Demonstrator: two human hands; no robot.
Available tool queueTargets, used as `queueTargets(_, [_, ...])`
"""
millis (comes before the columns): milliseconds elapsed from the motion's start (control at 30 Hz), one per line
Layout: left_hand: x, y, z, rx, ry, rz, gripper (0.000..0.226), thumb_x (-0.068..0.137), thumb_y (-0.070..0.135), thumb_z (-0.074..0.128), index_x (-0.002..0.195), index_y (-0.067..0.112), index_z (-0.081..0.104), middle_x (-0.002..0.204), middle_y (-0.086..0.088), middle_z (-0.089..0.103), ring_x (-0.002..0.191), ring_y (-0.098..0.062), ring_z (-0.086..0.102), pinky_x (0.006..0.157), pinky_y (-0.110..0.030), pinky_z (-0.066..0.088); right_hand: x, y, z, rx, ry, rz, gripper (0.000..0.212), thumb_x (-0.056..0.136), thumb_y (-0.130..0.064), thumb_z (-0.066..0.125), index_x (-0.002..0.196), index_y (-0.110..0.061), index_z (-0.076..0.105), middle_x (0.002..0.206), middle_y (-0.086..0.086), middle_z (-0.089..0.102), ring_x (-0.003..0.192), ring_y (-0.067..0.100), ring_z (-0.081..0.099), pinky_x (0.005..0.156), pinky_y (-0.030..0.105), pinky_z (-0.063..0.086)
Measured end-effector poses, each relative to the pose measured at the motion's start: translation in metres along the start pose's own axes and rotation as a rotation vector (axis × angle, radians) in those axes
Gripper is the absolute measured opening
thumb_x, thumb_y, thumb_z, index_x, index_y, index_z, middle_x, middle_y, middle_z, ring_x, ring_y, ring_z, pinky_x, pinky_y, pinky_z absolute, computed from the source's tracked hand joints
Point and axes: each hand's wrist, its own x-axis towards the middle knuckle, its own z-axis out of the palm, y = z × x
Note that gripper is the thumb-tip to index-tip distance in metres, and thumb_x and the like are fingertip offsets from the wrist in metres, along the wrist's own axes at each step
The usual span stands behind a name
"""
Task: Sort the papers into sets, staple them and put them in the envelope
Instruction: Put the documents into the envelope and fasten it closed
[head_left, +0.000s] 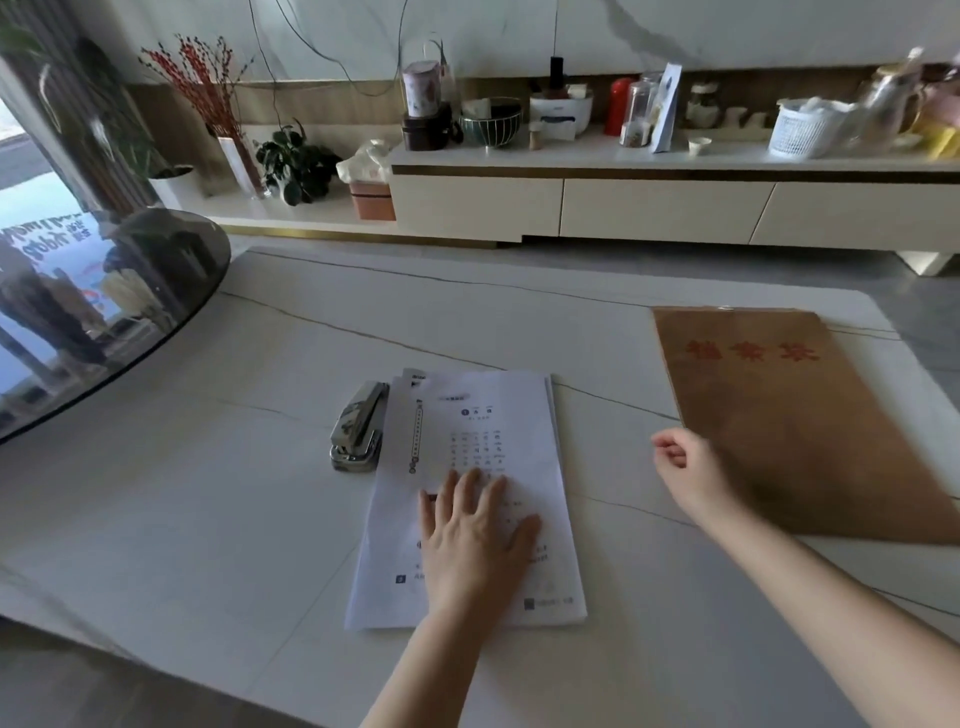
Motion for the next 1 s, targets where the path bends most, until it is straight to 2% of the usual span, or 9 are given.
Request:
queueTargets(67, [0.000,0.001,-0.001,0.012,-0.007,-0.004,0.070,0.084,0.072,0.019,0.144,0.037,0.029,0.155,0.008,0.021,0.146,-0.017,0.003,0.118,-0.040,-0.010,0.002,0.014,-0.014,-0.233,0.112,-0.080,0.026,0.085,-0.005,0.063,0.111,-0.001,0.065,0.116,0.017,0.060,0.108,0.040,0.056,0.094,0.042,0.041])
queueTargets(133, [0.000,0.002,-0.002,0.012,-0.020,-0.005,0.064,0.089,0.068,0.027,0.145,0.036,0.027,0.156,0.008,0.019,0.146,-0.017,0.002,0.118,-0.040,-0.012,0.000,0.022,-0.025,-0.521,0.030,-0.017,0.052,0.091,-0.032,0.060,0.137,-0.011,0.048,0.147,0.017,0.039,0.134,0.038,0.034,0.109,0.042,0.026])
queueTargets(233, [-0.001,0.002,-0.003,0.017,-0.027,-0.004,0.063,0.090,0.068,0.028,0.145,0.037,0.027,0.156,0.008,0.020,0.146,-0.018,0.002,0.118,-0.040,-0.011,-0.007,0.032,-0.026,-0.645,-0.085,0.059,0.070,0.094,-0.053,0.044,0.150,-0.016,0.023,0.159,0.008,0.016,0.146,0.028,0.011,0.117,0.040,0.011])
queueTargets(433, [0.000,0.004,-0.007,0.010,-0.095,-0.013,0.065,0.088,0.070,0.028,0.145,0.038,0.023,0.157,0.008,0.016,0.147,-0.018,0.000,0.118,-0.041,-0.012,-0.038,0.031,-0.037,-0.627,-0.146,-0.114,0.051,0.093,-0.030,0.055,0.140,-0.013,0.045,0.146,0.008,0.044,0.136,0.026,0.037,0.112,0.030,0.025])
queueTargets(567, [0.009,0.012,-0.021,-0.005,-0.191,-0.012,0.064,0.089,0.064,0.042,0.143,0.032,0.031,0.154,0.003,0.023,0.145,-0.023,0.011,0.119,-0.044,0.007,-0.057,0.021,-0.055,-0.522,-0.086,-0.122,0.030,0.092,-0.015,0.051,0.119,-0.015,0.064,0.109,0.005,0.069,0.097,0.020,0.063,0.079,0.025,0.044])
queueTargets(667, [0.011,0.029,-0.035,-0.181,-0.213,-0.036,0.061,0.089,0.054,0.051,0.142,0.027,0.037,0.152,0.000,0.029,0.141,-0.022,0.020,0.115,-0.040,0.026,-0.067,0.006,-0.083,-0.326,0.013,-0.108,0.025,0.094,-0.008,0.049,0.104,-0.020,0.068,0.102,0.005,0.071,0.092,0.023,0.065,0.080,0.032,0.047])
queueTargets(733, [0.007,0.044,-0.046,-0.325,-0.194,-0.023,0.063,0.091,0.048,0.053,0.146,0.024,0.032,0.154,-0.001,0.026,0.142,-0.022,0.019,0.114,-0.039,0.026,-0.076,-0.006,-0.106,-0.301,0.053,-0.186,0.026,0.096,-0.009,0.049,0.104,-0.023,0.068,0.100,0.000,0.072,0.092,0.021,0.065,0.079,0.032,0.048])
queueTargets(900, [0.000,0.080,-0.092,-0.515,-0.118,0.032,0.075,0.092,0.041,0.056,0.152,0.017,0.016,0.158,-0.004,0.017,0.145,-0.021,0.017,0.116,-0.035,0.020,-0.117,-0.050,-0.174,-0.135,0.055,-0.343,0.027,0.095,-0.007,0.052,0.099,-0.028,0.070,0.093,-0.030,0.067,0.095,-0.005,0.060,0.078,-0.002,0.037])
queueTargets(1000, [-0.004,0.098,-0.128,-0.615,-0.068,0.046,0.080,0.091,0.042,0.058,0.151,0.013,0.015,0.156,-0.005,0.022,0.142,-0.021,0.024,0.114,-0.035,0.024,-0.147,-0.068,-0.218,0.001,0.032,-0.381,0.036,0.093,-0.007,0.056,0.090,-0.040,0.070,0.094,-0.039,0.065,0.095,-0.020,0.057,0.082,-0.004,0.036])
